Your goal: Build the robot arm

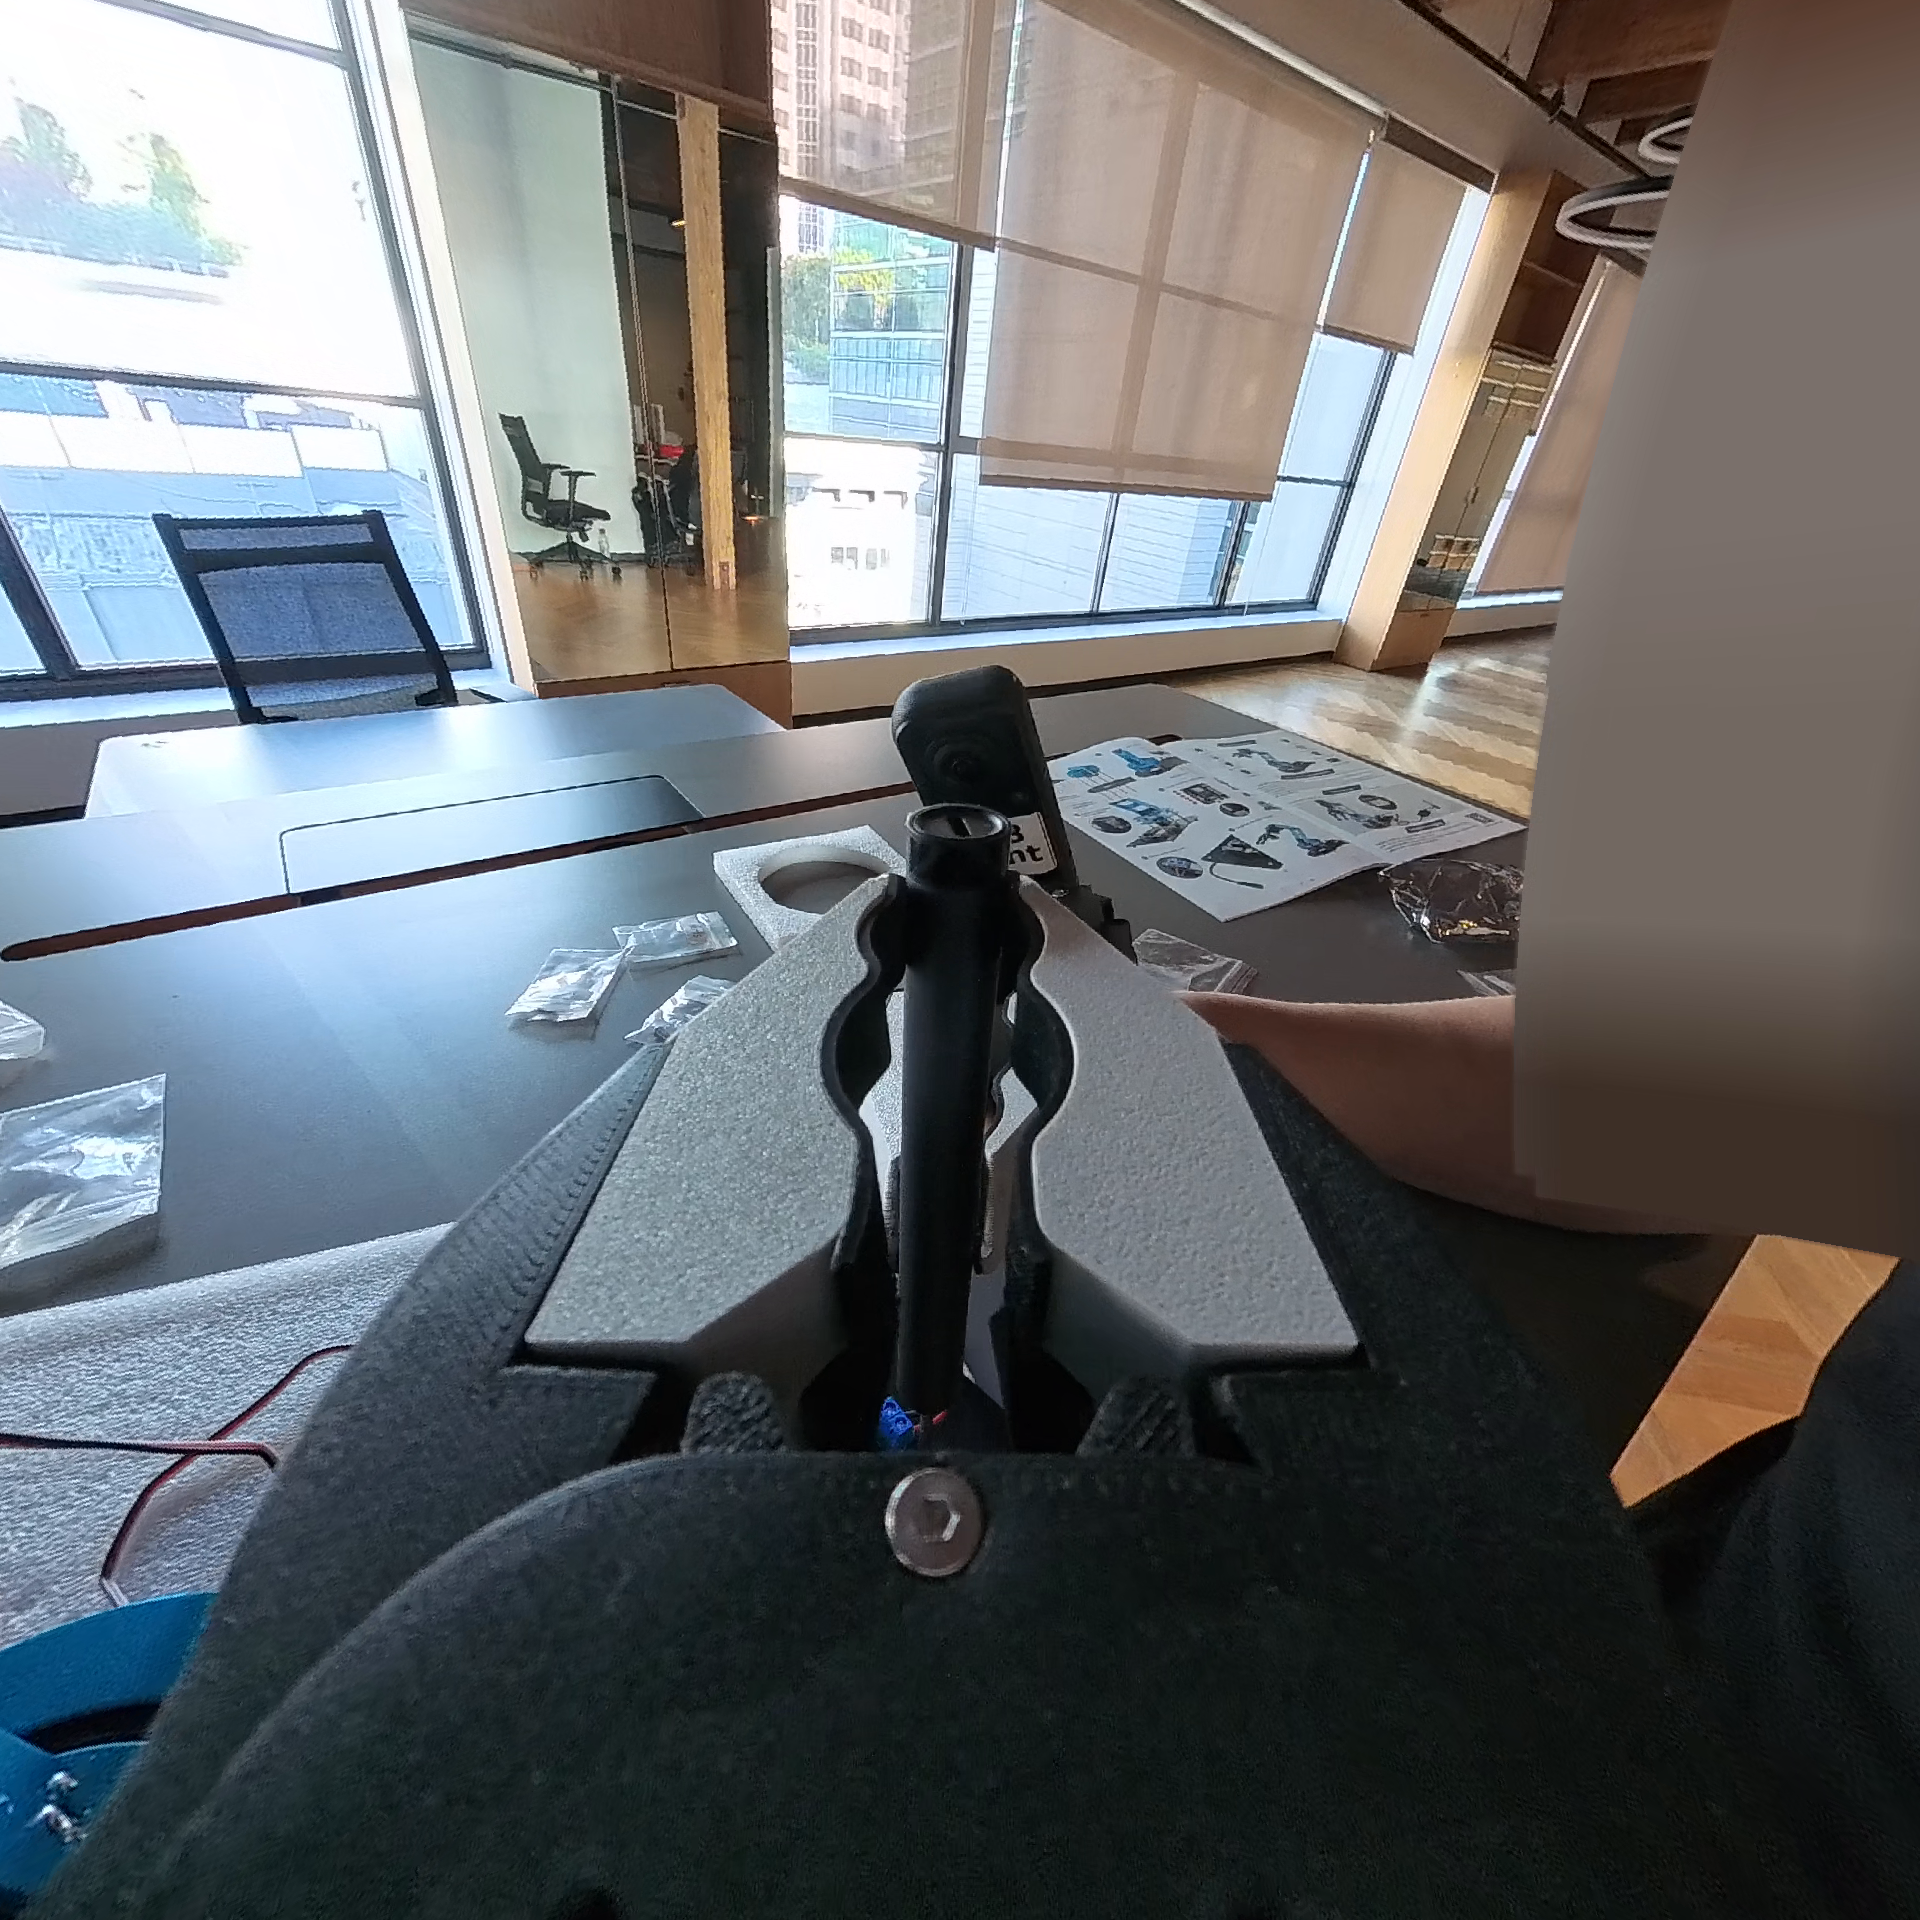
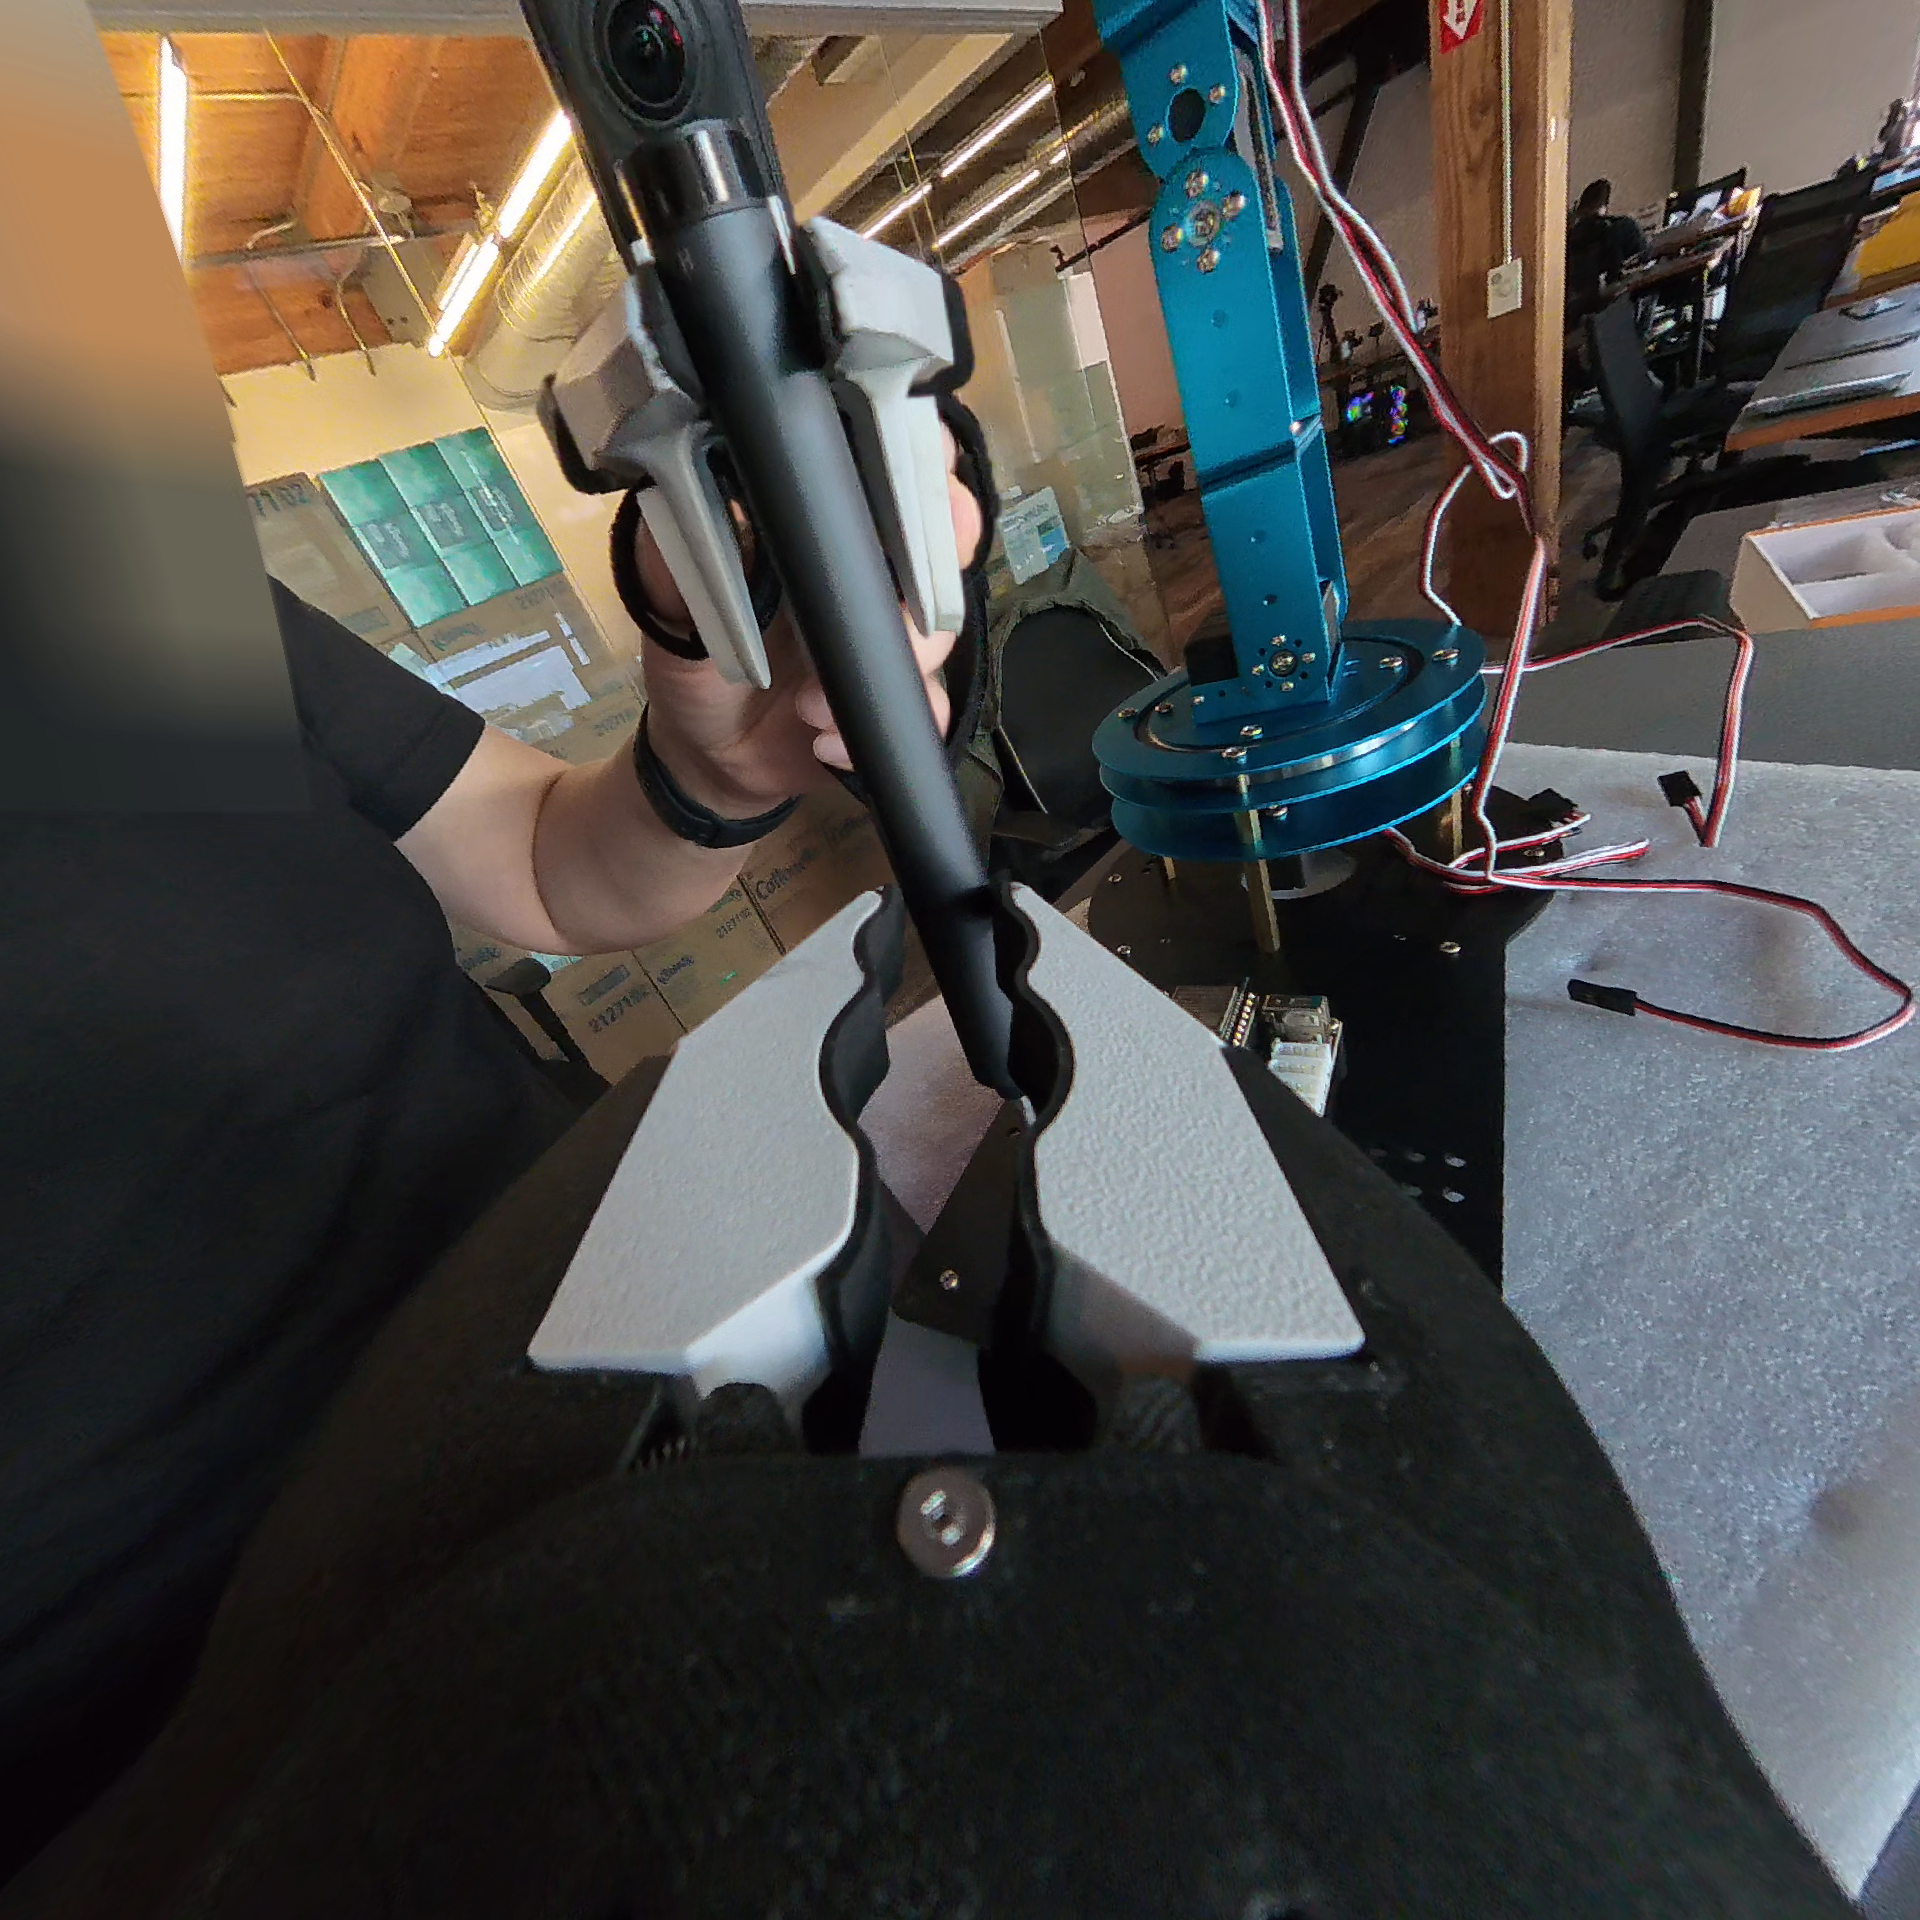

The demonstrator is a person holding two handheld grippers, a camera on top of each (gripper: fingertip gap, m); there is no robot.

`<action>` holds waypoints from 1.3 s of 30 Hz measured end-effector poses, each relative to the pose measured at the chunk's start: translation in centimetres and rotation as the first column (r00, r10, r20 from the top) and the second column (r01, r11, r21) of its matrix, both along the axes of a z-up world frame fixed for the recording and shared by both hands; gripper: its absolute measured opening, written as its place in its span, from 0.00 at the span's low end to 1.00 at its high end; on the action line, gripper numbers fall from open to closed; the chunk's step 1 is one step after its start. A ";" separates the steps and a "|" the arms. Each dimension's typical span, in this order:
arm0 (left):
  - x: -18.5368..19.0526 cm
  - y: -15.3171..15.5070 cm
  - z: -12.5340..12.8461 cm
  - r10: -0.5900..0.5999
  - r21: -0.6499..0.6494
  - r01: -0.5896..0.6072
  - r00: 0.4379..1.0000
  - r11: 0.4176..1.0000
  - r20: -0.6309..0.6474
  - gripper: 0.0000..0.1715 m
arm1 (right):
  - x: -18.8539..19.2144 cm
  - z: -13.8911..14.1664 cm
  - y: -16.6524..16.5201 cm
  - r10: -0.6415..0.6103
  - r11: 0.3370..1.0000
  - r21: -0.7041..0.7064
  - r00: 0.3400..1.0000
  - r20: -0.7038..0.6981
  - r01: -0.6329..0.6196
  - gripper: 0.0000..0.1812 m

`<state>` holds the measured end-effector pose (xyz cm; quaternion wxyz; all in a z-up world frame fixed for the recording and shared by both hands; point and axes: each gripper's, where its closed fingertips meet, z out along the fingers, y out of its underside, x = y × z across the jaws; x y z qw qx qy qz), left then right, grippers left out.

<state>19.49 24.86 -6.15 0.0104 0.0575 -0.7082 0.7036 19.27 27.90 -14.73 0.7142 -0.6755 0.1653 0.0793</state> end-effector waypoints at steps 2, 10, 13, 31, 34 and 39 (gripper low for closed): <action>0.1 0.0 0.0 0.001 -0.002 -0.001 1.000 1.000 -0.003 0.10 | 0.0 0.0 0.0 -0.006 1.000 -0.002 1.000 0.012 0.006 0.09; 0.5 0.2 -0.2 0.017 0.003 -0.016 1.000 1.000 -0.006 0.10 | 0.1 0.1 -0.4 -0.019 1.000 -0.009 0.999 0.032 0.019 0.06; 0.4 0.2 -0.3 0.012 -0.001 -0.012 1.000 1.000 -0.013 0.10 | -0.1 0.8 -0.6 -0.005 1.000 0.031 0.999 0.036 0.004 0.01; -3.6 -2.8 6.4 -0.109 0.023 0.107 0.988 0.994 0.110 0.09 | -1.2 9.4 0.7 -0.286 0.953 -0.044 0.940 0.189 0.299 0.10; -4.9 -4.3 7.3 -0.202 0.017 0.202 0.977 0.979 0.067 0.09 | -2.5 11.0 -1.2 -0.403 0.886 -0.149 0.887 0.225 0.440 0.06; -4.6 -4.8 4.6 -0.301 0.149 0.309 0.951 0.939 -0.073 0.28 | -3.8 5.4 -6.8 -0.628 0.683 -0.479 0.778 0.001 0.551 0.07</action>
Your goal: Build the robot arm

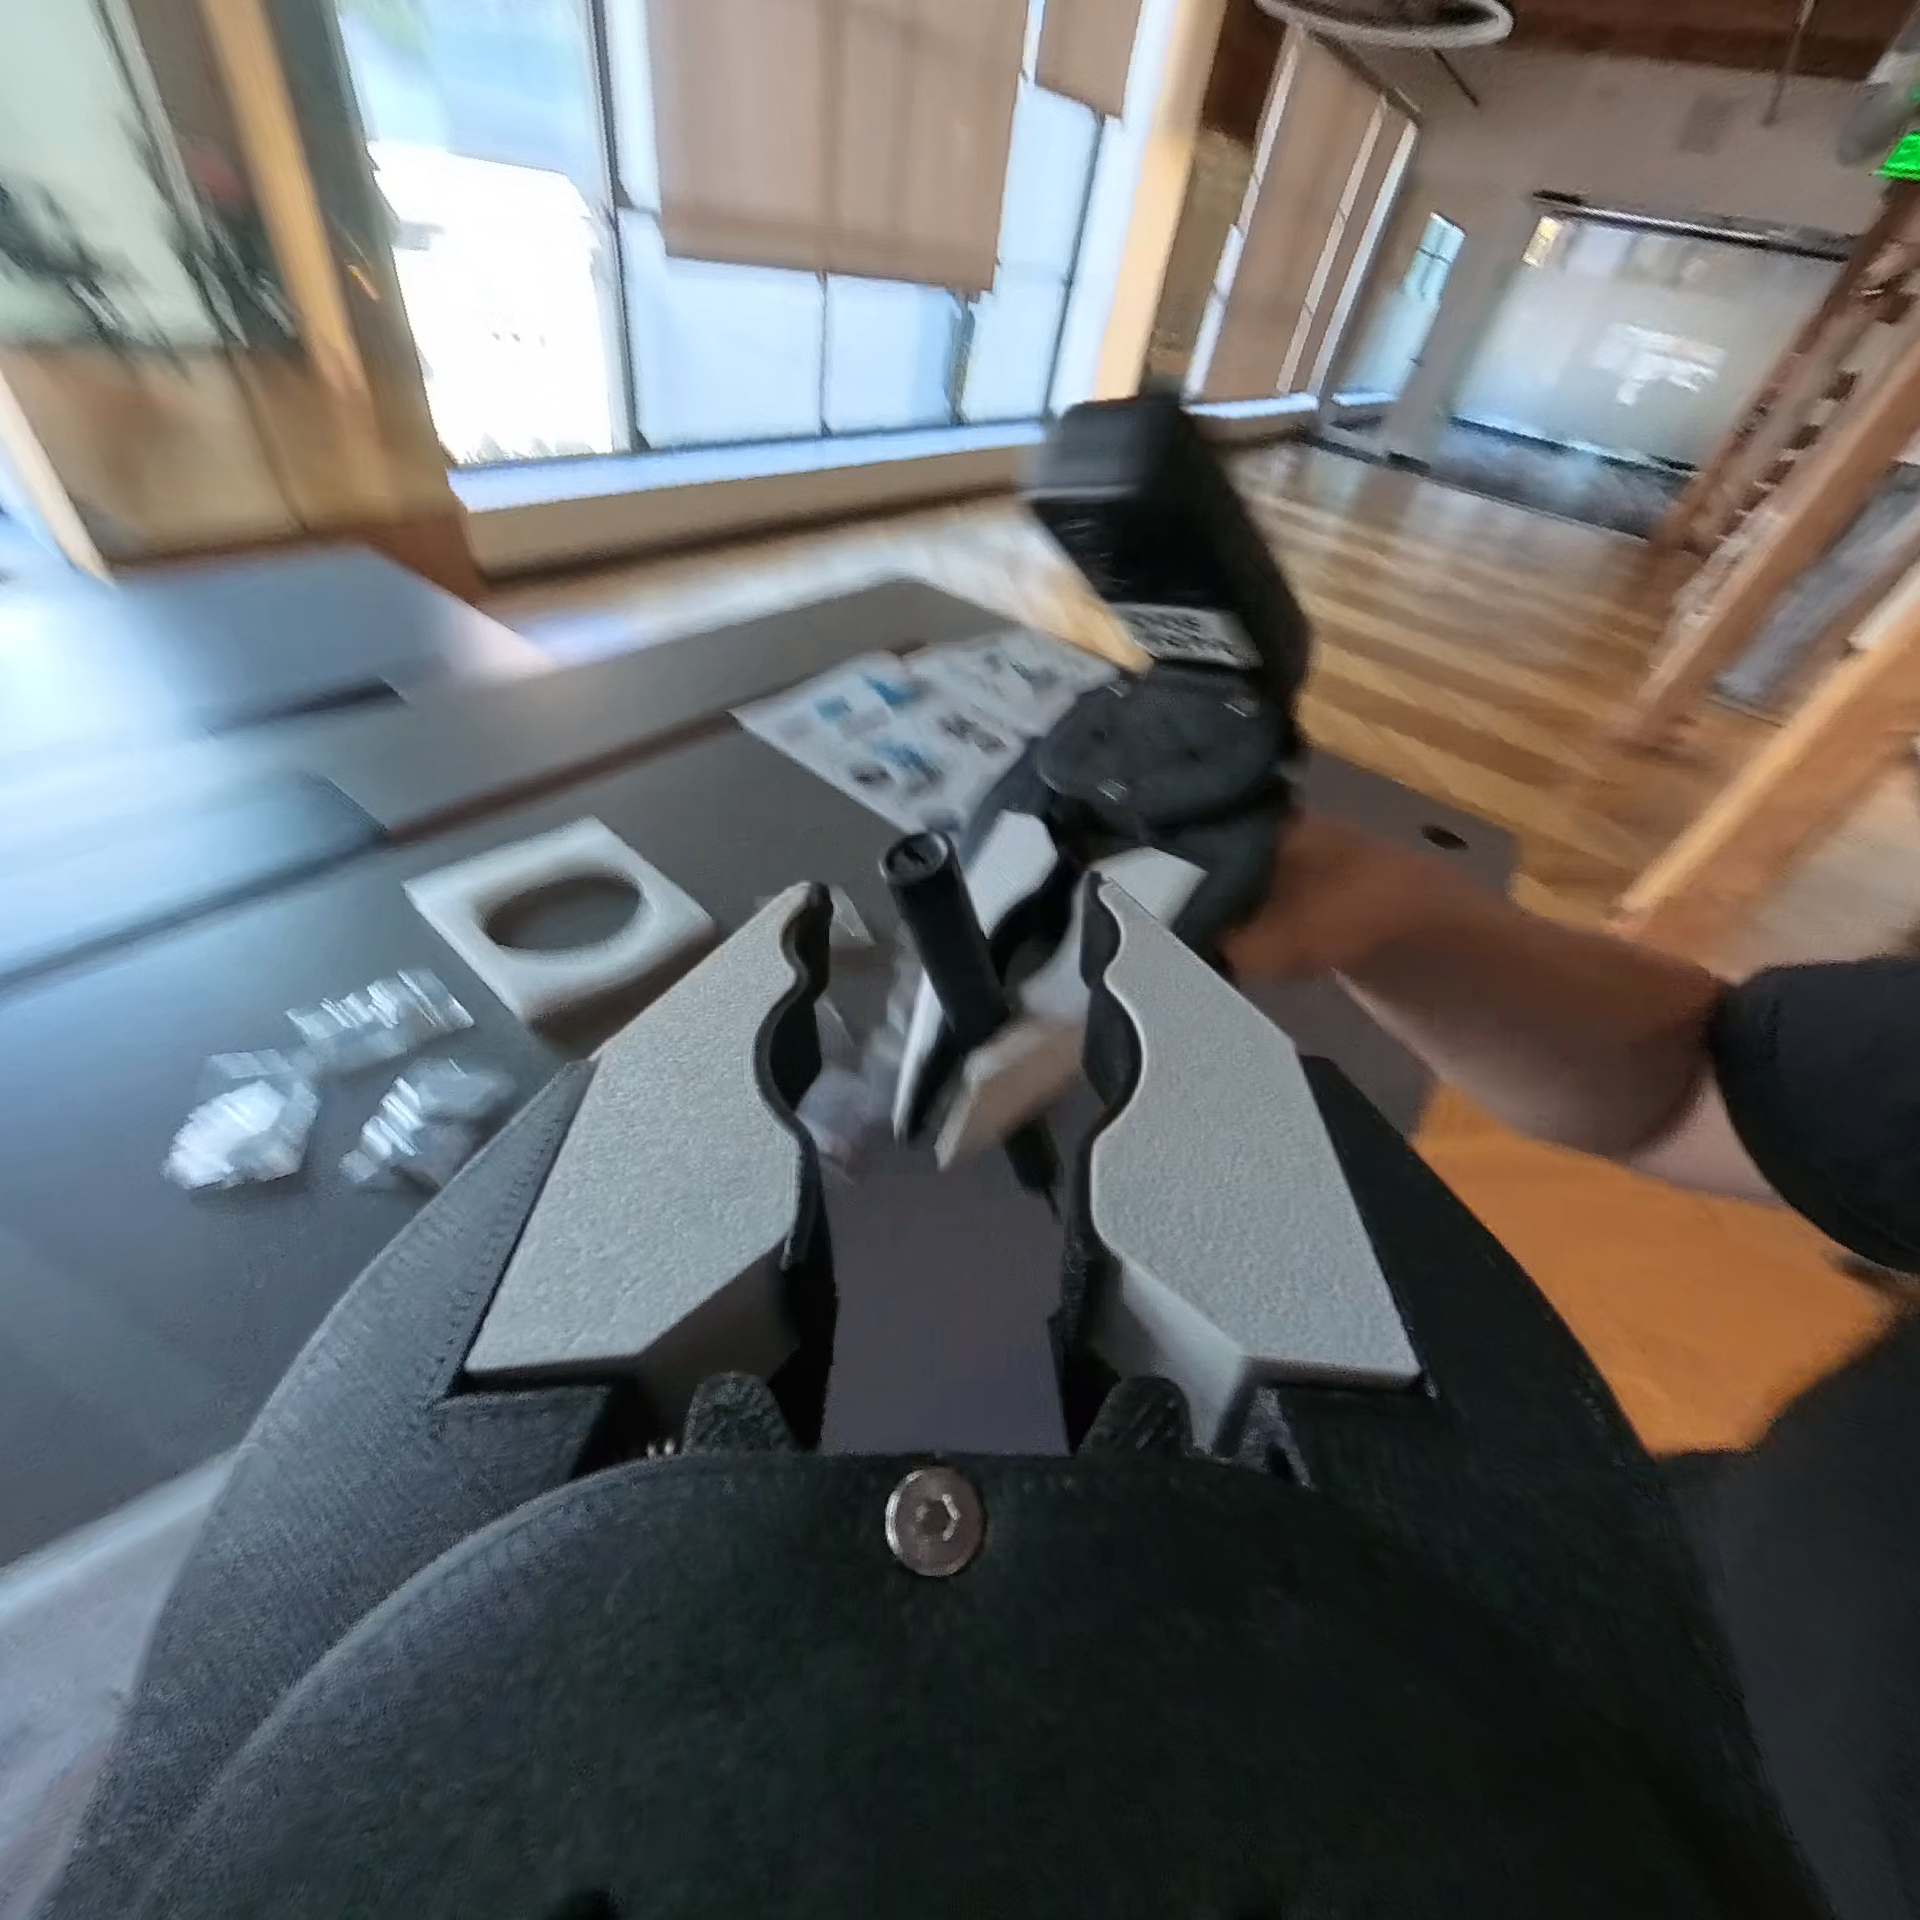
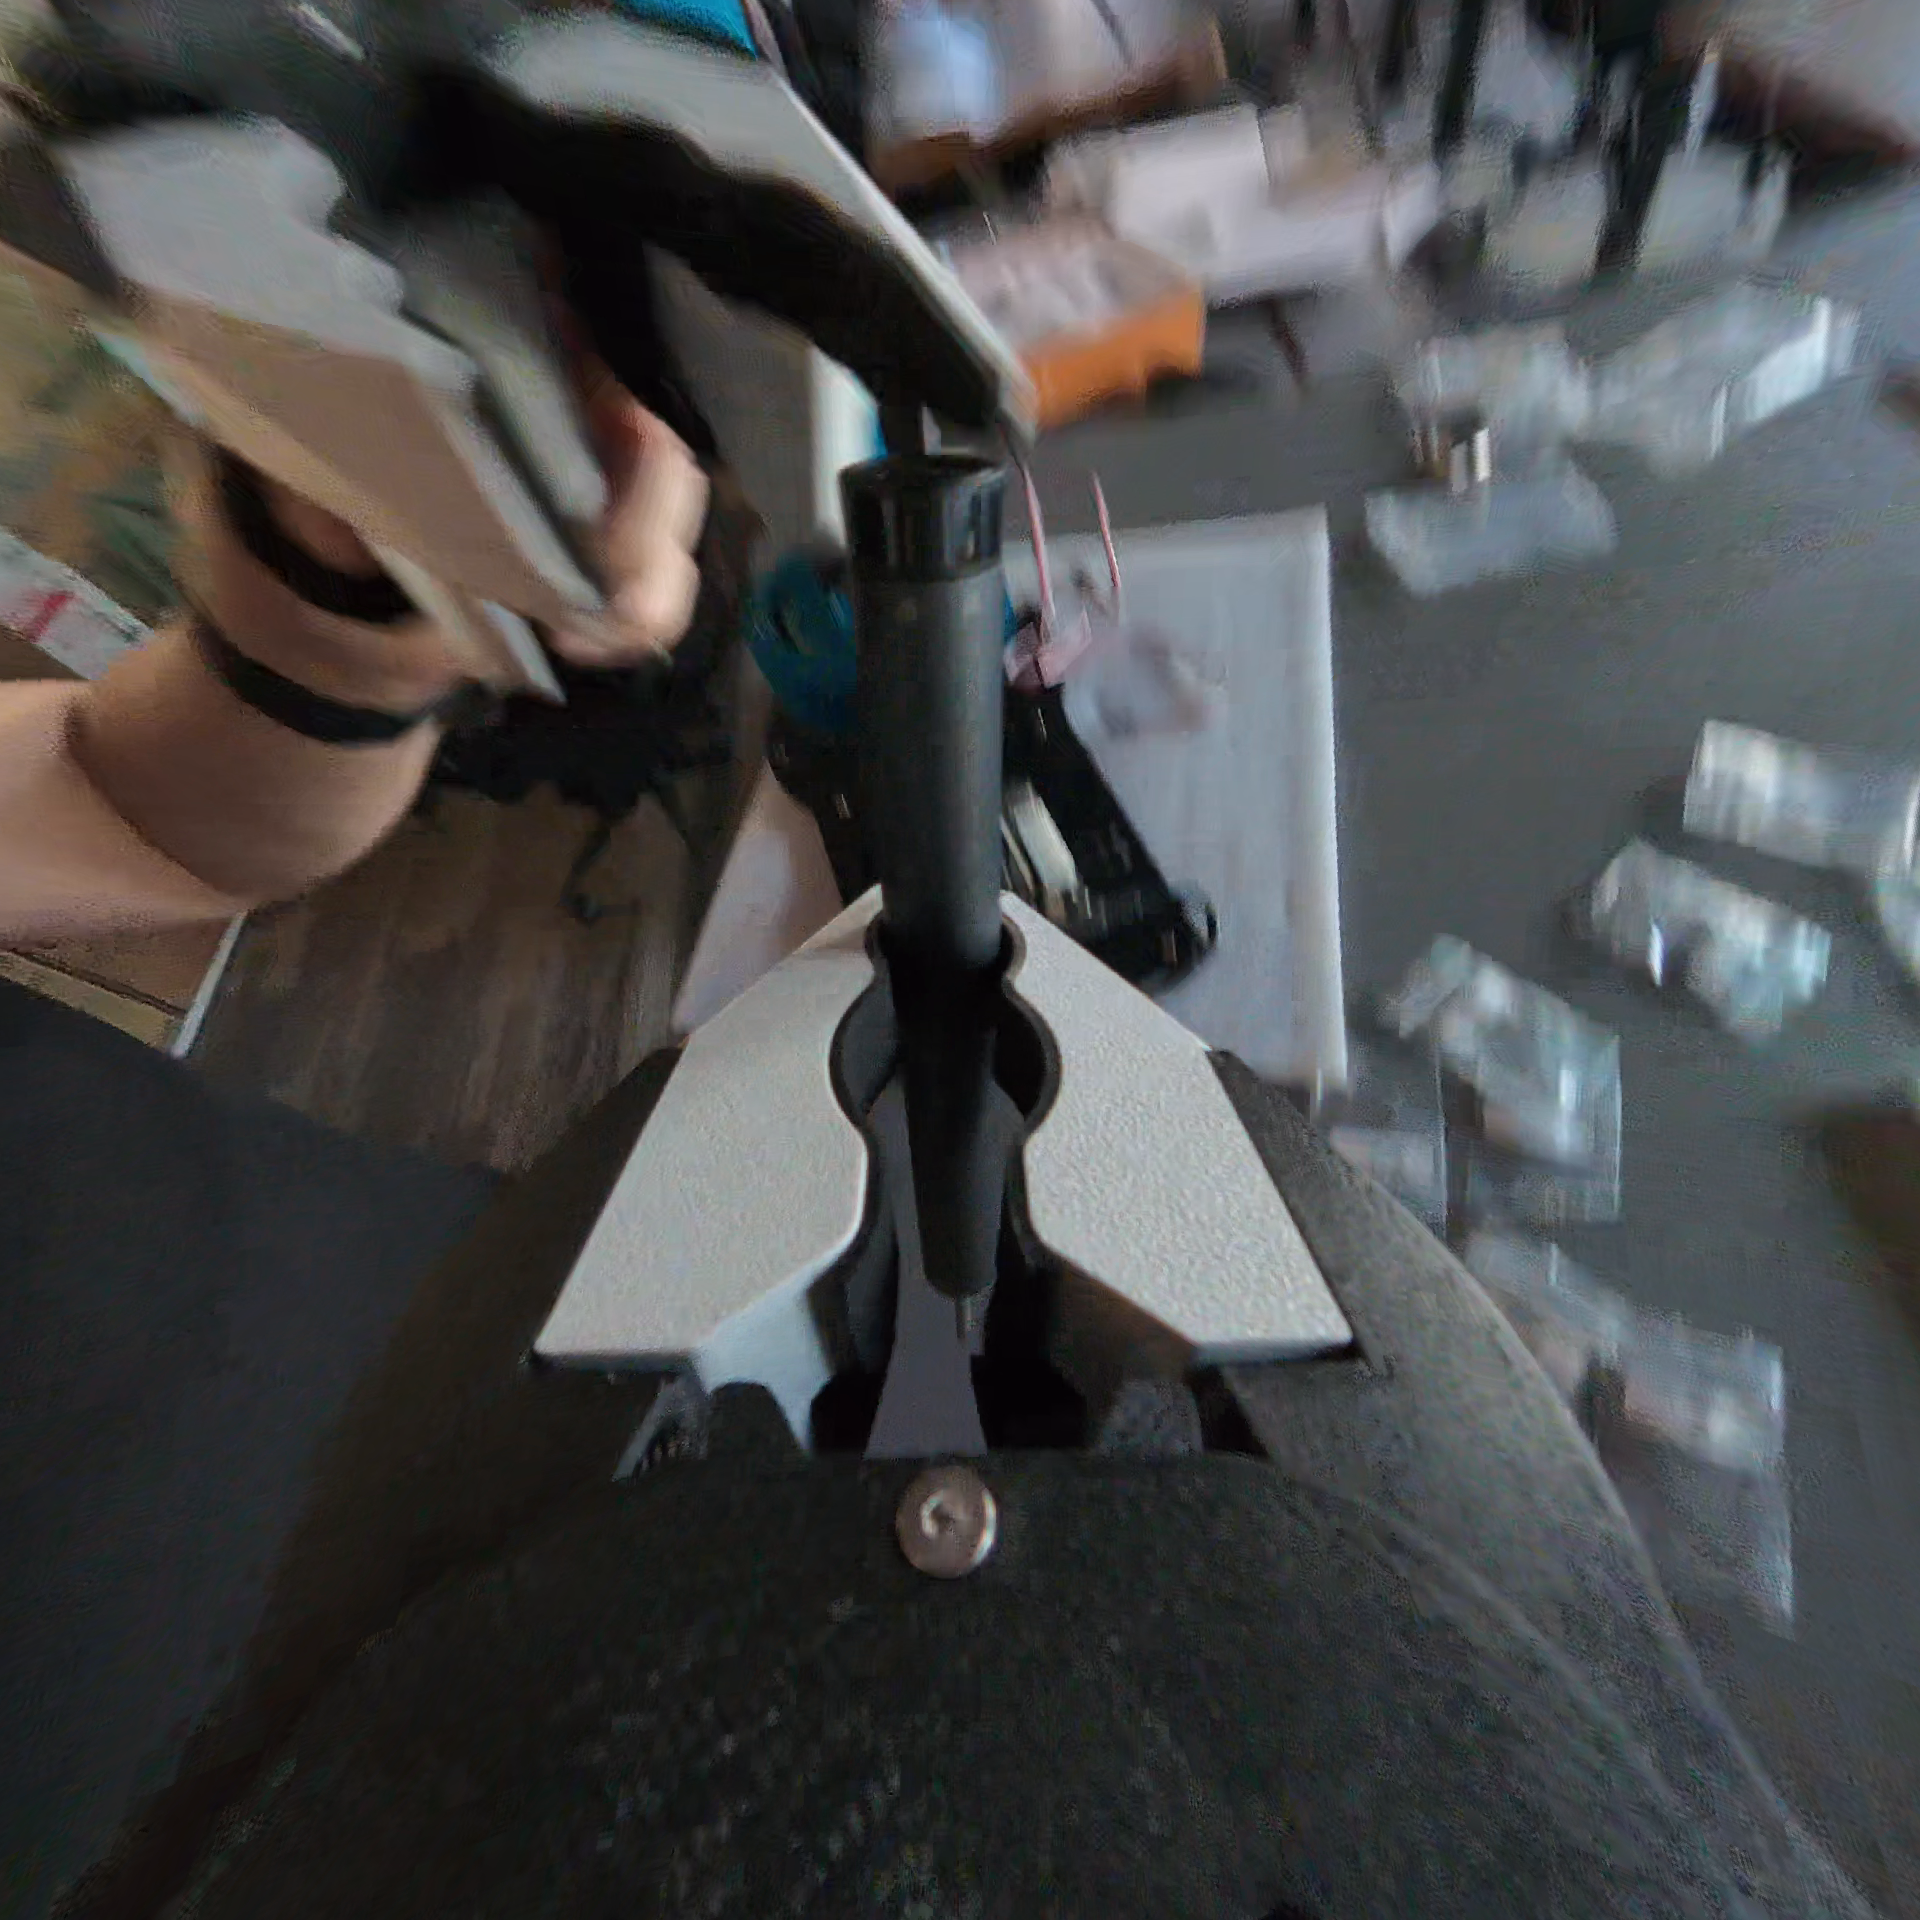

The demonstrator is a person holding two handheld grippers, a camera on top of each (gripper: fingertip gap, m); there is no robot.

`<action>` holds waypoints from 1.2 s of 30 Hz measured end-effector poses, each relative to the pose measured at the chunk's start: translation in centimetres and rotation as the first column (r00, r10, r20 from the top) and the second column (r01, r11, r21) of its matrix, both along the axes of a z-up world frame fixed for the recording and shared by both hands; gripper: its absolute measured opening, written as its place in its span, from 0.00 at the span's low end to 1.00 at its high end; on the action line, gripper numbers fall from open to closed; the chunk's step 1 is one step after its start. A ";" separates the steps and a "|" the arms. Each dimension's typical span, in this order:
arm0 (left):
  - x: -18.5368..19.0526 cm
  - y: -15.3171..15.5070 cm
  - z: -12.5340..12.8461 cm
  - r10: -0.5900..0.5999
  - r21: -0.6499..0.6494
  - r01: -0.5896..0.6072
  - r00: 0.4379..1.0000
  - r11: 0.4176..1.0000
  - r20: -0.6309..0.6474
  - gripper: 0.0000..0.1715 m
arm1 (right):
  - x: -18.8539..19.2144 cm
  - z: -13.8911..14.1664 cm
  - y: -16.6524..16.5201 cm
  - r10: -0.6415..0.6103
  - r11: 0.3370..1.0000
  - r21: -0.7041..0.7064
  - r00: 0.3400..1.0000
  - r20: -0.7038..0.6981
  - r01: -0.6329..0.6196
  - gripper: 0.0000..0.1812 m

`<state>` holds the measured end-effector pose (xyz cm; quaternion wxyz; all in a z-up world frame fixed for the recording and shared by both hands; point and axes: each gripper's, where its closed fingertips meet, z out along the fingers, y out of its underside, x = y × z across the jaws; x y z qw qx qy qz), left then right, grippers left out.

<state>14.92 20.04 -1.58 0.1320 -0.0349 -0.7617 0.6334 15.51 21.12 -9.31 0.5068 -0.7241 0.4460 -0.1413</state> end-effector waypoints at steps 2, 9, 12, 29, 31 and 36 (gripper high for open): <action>-1.7 2.7 -1.1 -0.044 0.009 0.044 0.998 0.999 -0.048 0.28 | -1.8 -3.6 -1.8 -0.066 0.997 -0.048 0.977 -0.204 0.058 0.06; -6.1 16.7 -9.0 0.109 0.041 -0.107 0.992 0.993 -0.070 0.17 | -5.1 -10.5 -4.8 -0.231 0.973 -0.138 0.836 -0.498 0.186 0.06; -7.3 21.5 -10.6 0.202 0.095 -0.187 0.964 0.978 -0.174 0.17 | -5.4 -12.7 -4.9 -0.252 0.967 -0.179 0.767 -0.590 0.181 0.06; -16.1 28.4 -14.6 0.376 0.143 -0.349 0.824 0.926 -0.424 0.15 | -4.5 -16.8 -6.6 -0.413 0.823 -0.501 0.886 -0.209 0.266 0.07; -16.1 28.1 -14.5 0.340 0.139 -0.310 0.842 0.940 -0.419 0.15 | -4.5 -16.8 -6.6 -0.427 0.823 -0.482 0.887 -0.175 0.301 0.07; -14.9 27.6 -14.6 0.181 0.128 -0.139 0.886 0.982 -0.428 0.14 | -4.5 -16.7 -6.7 -0.482 0.808 -0.425 0.872 -0.080 0.408 0.07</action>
